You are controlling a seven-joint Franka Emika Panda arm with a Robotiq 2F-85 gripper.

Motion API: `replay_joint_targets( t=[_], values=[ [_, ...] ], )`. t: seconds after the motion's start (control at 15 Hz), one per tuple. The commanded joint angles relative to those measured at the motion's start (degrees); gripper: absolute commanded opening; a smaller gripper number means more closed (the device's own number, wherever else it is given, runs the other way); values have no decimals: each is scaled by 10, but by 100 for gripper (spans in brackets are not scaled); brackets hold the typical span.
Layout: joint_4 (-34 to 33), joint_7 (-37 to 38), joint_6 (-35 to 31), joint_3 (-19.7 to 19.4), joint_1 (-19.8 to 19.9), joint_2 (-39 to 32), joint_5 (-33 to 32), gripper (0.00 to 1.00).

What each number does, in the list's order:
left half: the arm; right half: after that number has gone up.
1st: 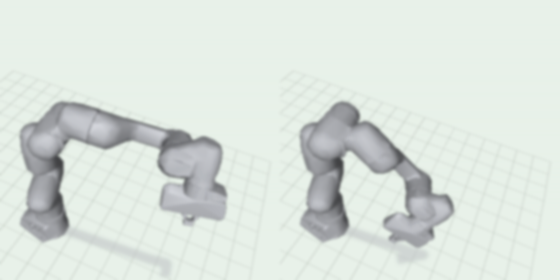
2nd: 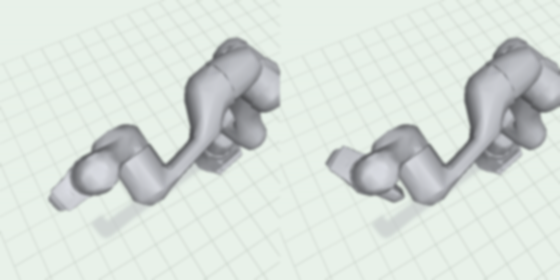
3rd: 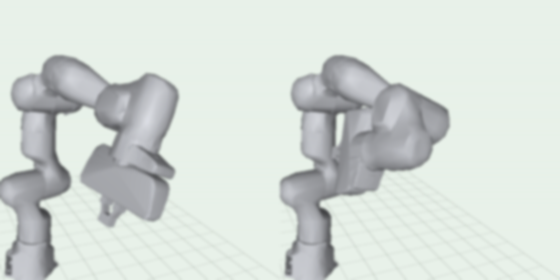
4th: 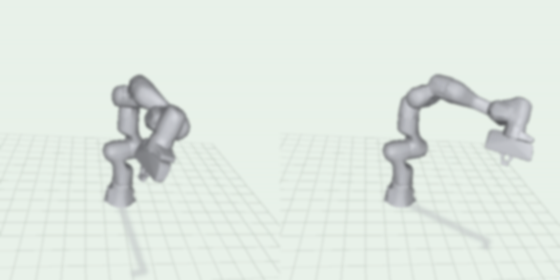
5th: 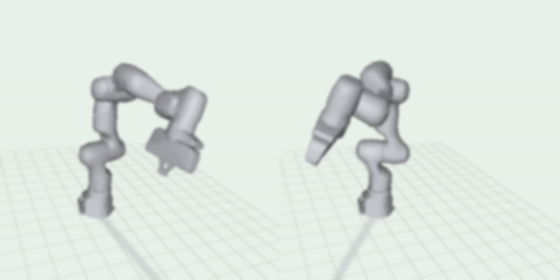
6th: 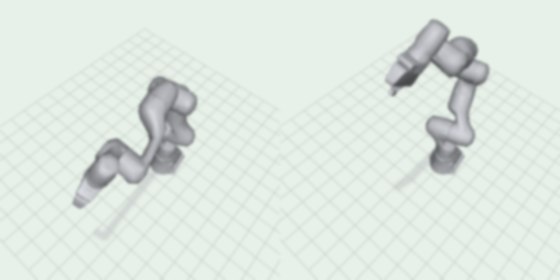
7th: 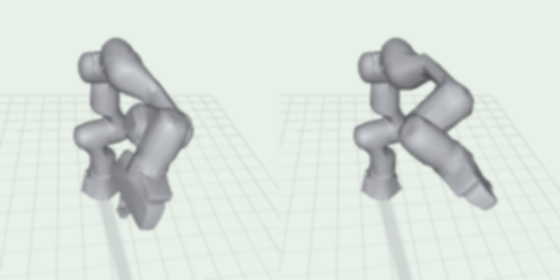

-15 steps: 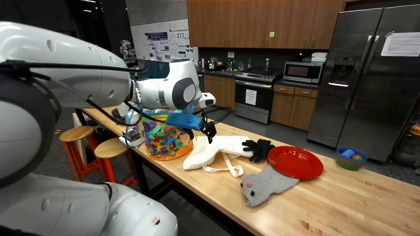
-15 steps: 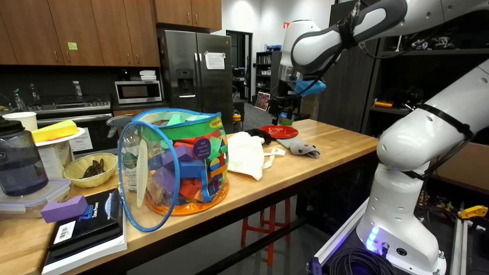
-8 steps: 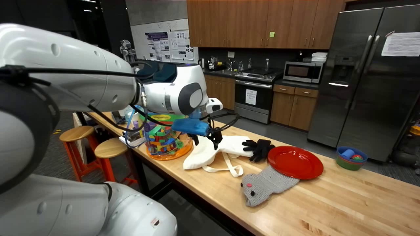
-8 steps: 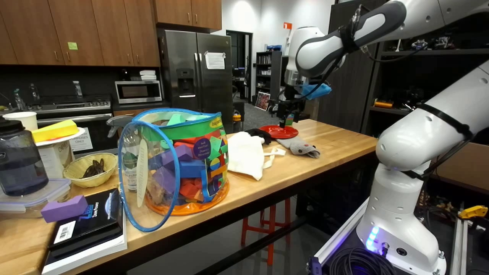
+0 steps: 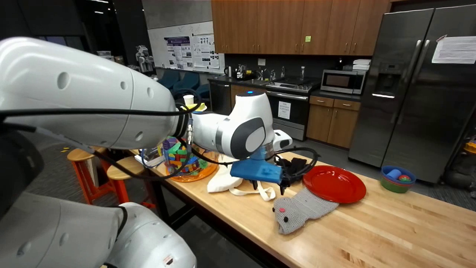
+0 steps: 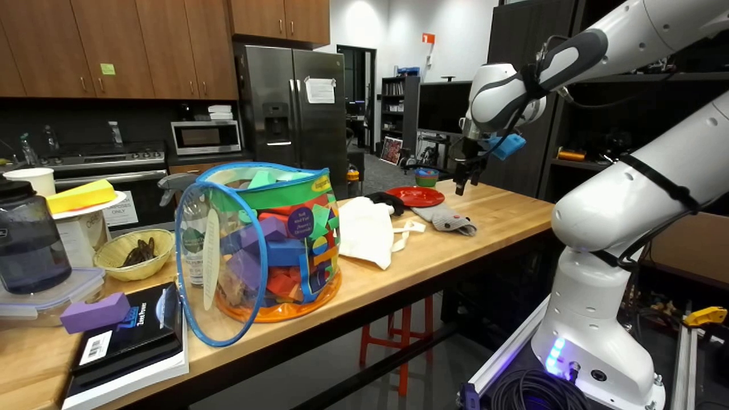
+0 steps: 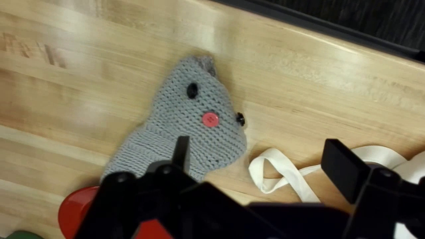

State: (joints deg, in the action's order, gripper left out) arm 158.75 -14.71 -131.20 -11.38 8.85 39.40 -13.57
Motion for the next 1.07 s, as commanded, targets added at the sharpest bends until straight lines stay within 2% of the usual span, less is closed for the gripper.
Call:
replay_joint_targets(
  t=[0.0, 0.47, 1.0],
  values=[
    [3, -21, -37, -27, 19, -11, -1, 100],
    [5, 8, -142, -14, 64, -65, -33, 100],
    [4, -5, -128, -16, 57, -73, -19, 100]
  ],
)
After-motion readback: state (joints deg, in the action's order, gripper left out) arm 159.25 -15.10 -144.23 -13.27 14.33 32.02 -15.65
